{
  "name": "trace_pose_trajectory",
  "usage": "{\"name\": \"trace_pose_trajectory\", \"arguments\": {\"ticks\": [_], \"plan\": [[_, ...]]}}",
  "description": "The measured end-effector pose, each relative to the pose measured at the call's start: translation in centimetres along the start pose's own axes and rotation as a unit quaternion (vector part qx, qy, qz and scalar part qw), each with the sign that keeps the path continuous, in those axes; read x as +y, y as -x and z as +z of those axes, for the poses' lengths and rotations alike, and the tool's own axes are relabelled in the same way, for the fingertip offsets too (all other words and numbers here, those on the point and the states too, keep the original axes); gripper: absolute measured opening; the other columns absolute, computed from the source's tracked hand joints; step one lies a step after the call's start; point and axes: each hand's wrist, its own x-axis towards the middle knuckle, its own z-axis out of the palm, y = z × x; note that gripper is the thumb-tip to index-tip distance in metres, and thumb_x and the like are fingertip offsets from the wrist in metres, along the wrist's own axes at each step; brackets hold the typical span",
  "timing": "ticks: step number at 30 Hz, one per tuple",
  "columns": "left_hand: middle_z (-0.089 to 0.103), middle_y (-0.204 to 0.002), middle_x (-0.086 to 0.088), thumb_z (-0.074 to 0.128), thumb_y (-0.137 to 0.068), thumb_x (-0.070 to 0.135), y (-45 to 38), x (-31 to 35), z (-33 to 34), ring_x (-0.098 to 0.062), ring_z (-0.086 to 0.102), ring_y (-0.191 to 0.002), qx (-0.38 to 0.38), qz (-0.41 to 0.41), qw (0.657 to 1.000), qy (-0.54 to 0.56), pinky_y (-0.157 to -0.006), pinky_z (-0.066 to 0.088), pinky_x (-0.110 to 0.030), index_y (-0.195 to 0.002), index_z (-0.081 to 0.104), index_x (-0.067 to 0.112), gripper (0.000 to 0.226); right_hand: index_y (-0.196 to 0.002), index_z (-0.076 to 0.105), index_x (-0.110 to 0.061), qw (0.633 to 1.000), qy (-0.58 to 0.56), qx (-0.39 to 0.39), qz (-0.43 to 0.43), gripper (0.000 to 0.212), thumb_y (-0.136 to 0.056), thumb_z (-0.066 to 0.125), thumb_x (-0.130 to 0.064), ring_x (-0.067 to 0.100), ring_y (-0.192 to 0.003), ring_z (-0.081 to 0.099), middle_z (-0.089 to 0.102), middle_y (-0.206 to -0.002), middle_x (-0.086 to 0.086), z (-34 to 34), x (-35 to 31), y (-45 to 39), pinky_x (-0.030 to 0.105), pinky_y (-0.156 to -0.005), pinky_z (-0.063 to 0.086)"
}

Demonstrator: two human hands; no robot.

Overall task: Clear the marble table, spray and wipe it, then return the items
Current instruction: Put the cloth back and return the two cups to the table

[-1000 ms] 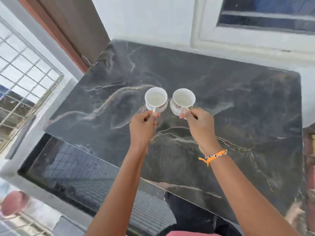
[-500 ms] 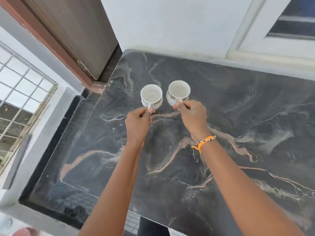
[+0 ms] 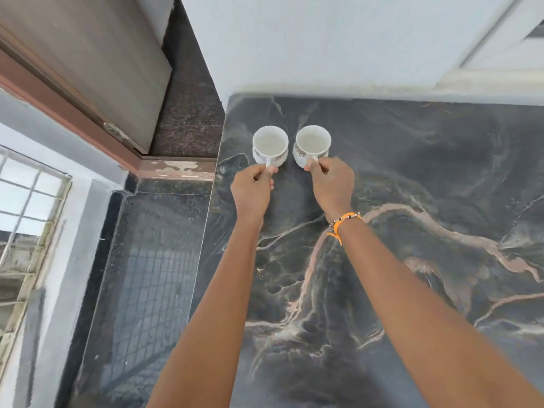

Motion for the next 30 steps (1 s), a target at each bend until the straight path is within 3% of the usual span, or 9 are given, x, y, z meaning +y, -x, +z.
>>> {"name": "trace_pose_trajectory", "arguments": {"ticks": [5, 8, 12, 16, 20, 24, 26, 28, 30], "plan": [[0.055, -0.057, 0.005, 0.060, -0.089, 0.016, -1.6, -0.2, -0.1, -0.005, 0.049, -0.053, -0.024, -0.001, 1.000, 0.002, -0.068, 0.048, -0.026, -0.068, 0.065, 0.026, 0.023, -0.046, 0.027, -0.023, 0.999, 0.005, 0.034, -0.004, 0.052, -0.089, 0.057, -0.020, 0.022, -0.067, 0.038, 0.036, -0.058, 0.001, 1.5, -0.6, -0.4, 0.032, -0.057, 0.012], [0.054, -0.057, 0.004, 0.060, -0.089, 0.017, -2.0, -0.4, -0.1, -0.007, 0.050, -0.055, -0.037, 0.005, 0.999, -0.006, -0.068, 0.048, -0.028, -0.069, 0.065, 0.017, 0.020, -0.051, 0.040, -0.016, 0.999, 0.000, 0.034, -0.003, 0.041, -0.089, 0.057, -0.019, 0.021, -0.068, 0.040, 0.044, -0.065, 0.004, 1.7, -0.5, -0.5, 0.030, -0.056, 0.013], [0.053, -0.057, 0.007, 0.058, -0.090, 0.023, -1.9, -0.7, -0.1, -0.004, 0.051, -0.055, -0.036, 0.020, 0.999, -0.026, -0.063, 0.044, -0.019, -0.069, 0.061, 0.015, 0.023, -0.064, 0.057, -0.006, 1.000, -0.009, 0.020, -0.007, 0.030, -0.091, 0.054, -0.020, 0.019, -0.071, 0.042, 0.048, -0.068, 0.003, 1.7, -0.4, -0.3, 0.030, -0.056, 0.015], [0.059, -0.069, 0.003, 0.057, -0.091, 0.024, -1.0, -0.5, 0.1, -0.009, 0.055, -0.066, -0.016, 0.028, 0.999, -0.037, -0.061, 0.041, -0.008, -0.088, 0.065, 0.012, 0.015, -0.053, 0.042, -0.011, 1.000, -0.027, 0.005, -0.003, 0.044, -0.091, 0.055, -0.026, 0.012, -0.062, 0.036, 0.039, -0.057, -0.001, 1.2, -0.5, -0.1, 0.026, -0.053, 0.024], [0.055, -0.094, -0.002, 0.057, -0.091, 0.026, 1.8, -0.8, 0.5, -0.013, 0.054, -0.088, 0.045, -0.026, 0.999, -0.011, -0.084, 0.043, -0.024, -0.116, 0.055, 0.019, 0.026, -0.063, 0.052, -0.007, 0.997, -0.068, 0.007, 0.019, 0.033, -0.092, 0.052, -0.024, 0.014, -0.066, 0.040, 0.047, -0.062, 0.002, -0.9, 0.2, 1.3, 0.028, -0.057, 0.020], [0.052, -0.091, 0.002, 0.053, -0.092, 0.024, 7.4, -0.8, 2.3, -0.013, 0.052, -0.084, 0.031, -0.063, 0.997, 0.009, -0.080, 0.044, -0.025, -0.105, 0.055, 0.021, 0.014, -0.085, 0.063, 0.008, 0.993, -0.109, 0.012, 0.033, 0.036, -0.094, 0.050, -0.024, 0.028, -0.075, 0.054, 0.063, -0.081, 0.022, -4.7, 2.4, 4.0, 0.037, -0.067, 0.036], [0.056, -0.091, 0.005, 0.052, -0.092, 0.021, 10.7, -0.4, 4.0, -0.013, 0.053, -0.085, -0.005, -0.063, 0.998, 0.021, -0.081, 0.046, -0.027, -0.099, 0.058, 0.020, 0.009, -0.087, 0.068, 0.001, 0.990, -0.134, 0.023, 0.038, 0.030, -0.093, 0.051, -0.023, 0.028, -0.083, 0.058, 0.067, -0.087, 0.018, -7.2, 3.8, 5.6, 0.037, -0.074, 0.042], [0.058, -0.089, 0.007, 0.052, -0.092, 0.018, 13.8, 0.0, 6.1, -0.012, 0.053, -0.083, -0.044, -0.051, 0.997, 0.035, -0.083, 0.046, -0.029, -0.095, 0.060, 0.020, 0.009, -0.084, 0.069, -0.003, 0.985, -0.167, 0.030, 0.043, 0.025, -0.092, 0.052, -0.019, 0.024, -0.074, 0.056, 0.066, -0.077, 0.009, -10.1, 5.3, 7.2, 0.038, -0.072, 0.044], [0.056, -0.084, 0.009, 0.052, -0.092, 0.017, 17.6, 0.7, 8.9, -0.010, 0.051, -0.079, -0.087, -0.027, 0.995, 0.041, -0.078, 0.045, -0.026, -0.092, 0.061, 0.022, 0.010, -0.079, 0.069, -0.011, 0.978, -0.196, 0.046, 0.050, 0.021, -0.091, 0.052, -0.015, 0.011, -0.064, 0.052, 0.059, -0.062, -0.012, -13.9, 7.4, 9.1, 0.035, -0.070, 0.044]]}}
